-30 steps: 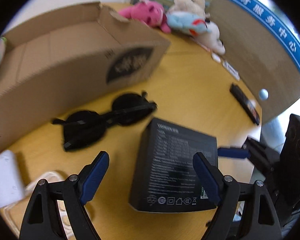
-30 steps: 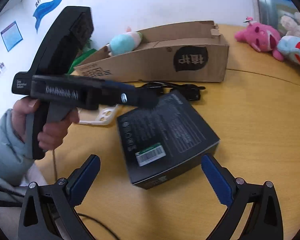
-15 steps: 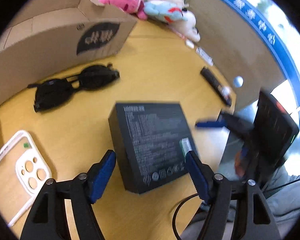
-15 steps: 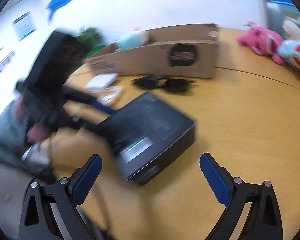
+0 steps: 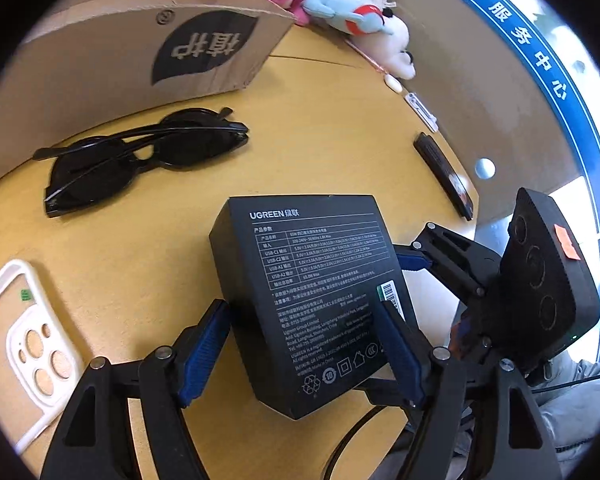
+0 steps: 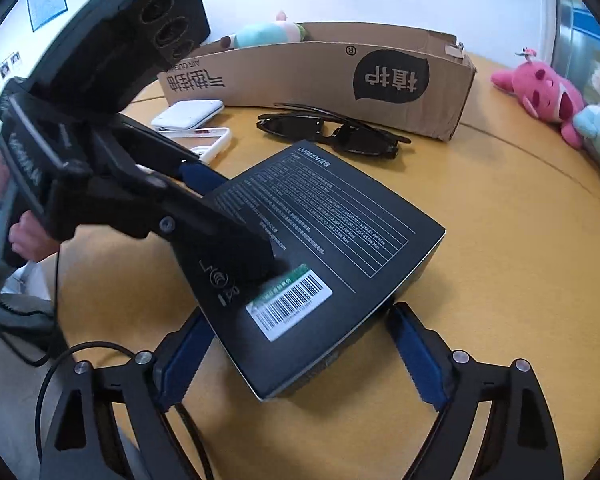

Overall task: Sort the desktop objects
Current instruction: 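Close both grippers on the black UGREEN box from either side, then lift the black box with both grippers and lower it into the cardboard box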

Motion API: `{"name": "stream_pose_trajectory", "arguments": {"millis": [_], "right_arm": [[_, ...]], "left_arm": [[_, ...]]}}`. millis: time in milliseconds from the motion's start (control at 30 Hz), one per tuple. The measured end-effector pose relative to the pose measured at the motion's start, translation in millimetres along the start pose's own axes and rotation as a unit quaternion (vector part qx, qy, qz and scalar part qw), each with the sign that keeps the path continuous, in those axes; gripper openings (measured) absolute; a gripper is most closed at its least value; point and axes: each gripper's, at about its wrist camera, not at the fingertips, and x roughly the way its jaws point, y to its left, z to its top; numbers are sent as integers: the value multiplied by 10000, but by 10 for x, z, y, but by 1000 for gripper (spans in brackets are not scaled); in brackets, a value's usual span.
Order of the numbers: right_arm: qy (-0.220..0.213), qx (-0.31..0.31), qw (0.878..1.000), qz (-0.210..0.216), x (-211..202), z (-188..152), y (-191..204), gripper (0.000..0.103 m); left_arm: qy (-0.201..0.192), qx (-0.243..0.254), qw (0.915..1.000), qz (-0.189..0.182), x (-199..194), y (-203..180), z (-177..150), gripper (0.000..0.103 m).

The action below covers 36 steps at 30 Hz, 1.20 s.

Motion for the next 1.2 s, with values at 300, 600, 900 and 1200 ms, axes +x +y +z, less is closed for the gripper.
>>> {"name": "stream_pose_trajectory", "arguments": {"millis": [300,600,900,1200], "right_arm": [[-453,-428,9980,-84,-76,327,149,81],[-1540,-1476,9768,-175,-451,1495,357,81],[-2421,-2132,9464,-157,-675,2861,325,81],[-2335,-1934,9529,119,-110,3774,6,81]], "left_arm": [[-949,-77,9943,480,-541,-24,79,74],[-2460,359,9634,1004,-1785,65,591,74],[-3419,946,9185,1748,-2560,252,1353,74],[-3450,486,9212,1733,-2649,980,1958,74]]}}
